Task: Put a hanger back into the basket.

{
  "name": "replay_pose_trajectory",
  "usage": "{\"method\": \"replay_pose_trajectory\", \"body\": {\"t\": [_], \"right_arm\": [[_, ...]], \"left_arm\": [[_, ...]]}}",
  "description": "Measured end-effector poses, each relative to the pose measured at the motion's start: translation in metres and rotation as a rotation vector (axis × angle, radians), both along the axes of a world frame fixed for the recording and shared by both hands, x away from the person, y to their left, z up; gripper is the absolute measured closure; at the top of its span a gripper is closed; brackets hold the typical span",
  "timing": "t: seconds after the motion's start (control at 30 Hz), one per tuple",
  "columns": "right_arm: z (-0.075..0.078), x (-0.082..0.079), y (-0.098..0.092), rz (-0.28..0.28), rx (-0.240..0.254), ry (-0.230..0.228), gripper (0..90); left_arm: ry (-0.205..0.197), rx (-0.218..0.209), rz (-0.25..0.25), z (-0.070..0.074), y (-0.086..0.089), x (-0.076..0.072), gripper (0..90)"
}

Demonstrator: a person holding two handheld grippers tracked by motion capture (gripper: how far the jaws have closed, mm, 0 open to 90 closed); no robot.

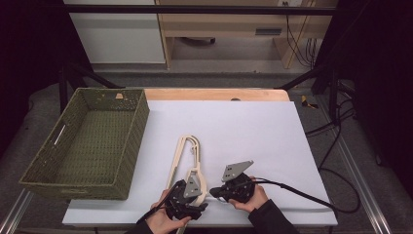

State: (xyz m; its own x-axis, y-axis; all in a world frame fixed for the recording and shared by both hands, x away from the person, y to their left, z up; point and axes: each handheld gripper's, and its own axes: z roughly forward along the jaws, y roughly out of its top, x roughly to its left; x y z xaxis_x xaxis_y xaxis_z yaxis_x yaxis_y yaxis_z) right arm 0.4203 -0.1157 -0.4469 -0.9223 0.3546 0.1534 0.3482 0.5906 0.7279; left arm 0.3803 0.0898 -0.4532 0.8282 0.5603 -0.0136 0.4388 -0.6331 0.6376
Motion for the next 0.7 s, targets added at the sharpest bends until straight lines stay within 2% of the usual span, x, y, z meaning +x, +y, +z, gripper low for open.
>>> {"method": "replay_pose_trajectory", "body": {"t": [0.07, 0.2, 0.27, 0.47, 0.53, 0.7], "right_arm": [[0.0013, 0.0001, -0.0005, 0.005, 0.001, 0.003, 89.0], [0.0039, -0.0007, -0.0005, -0.009, -0.002, 0.009, 89.1], [0.0046, -0.0004, -0.0009, 0.001, 0.002, 0.002, 89.1], [0.0065, -0.0021, 0.0002, -0.007, -0.008, 0.006, 89.0], [0.0078, -0.0027, 0.0005, -0.003, -0.014, -0.006, 88.8], [0.0099, -0.0051, 0.0015, -0.010, -0.016, -0.020, 86.5]], "left_arm": [[0.021, -0.009, 0.010, -0.0006, -0.0010, 0.0004, 54.5], [0.035, 0.010, 0.035, -0.0030, -0.0037, 0.0000, 58.6], [0.050, 0.010, 0.042, -0.0036, -0.0046, -0.0003, 60.6], [0.056, 0.008, 0.077, -0.0029, -0.0059, -0.0027, 65.1], [0.070, 0.003, 0.079, -0.0015, -0.0054, -0.0033, 68.8], [0.084, -0.015, 0.109, -0.0002, -0.0043, -0.0043, 70.2]]}}
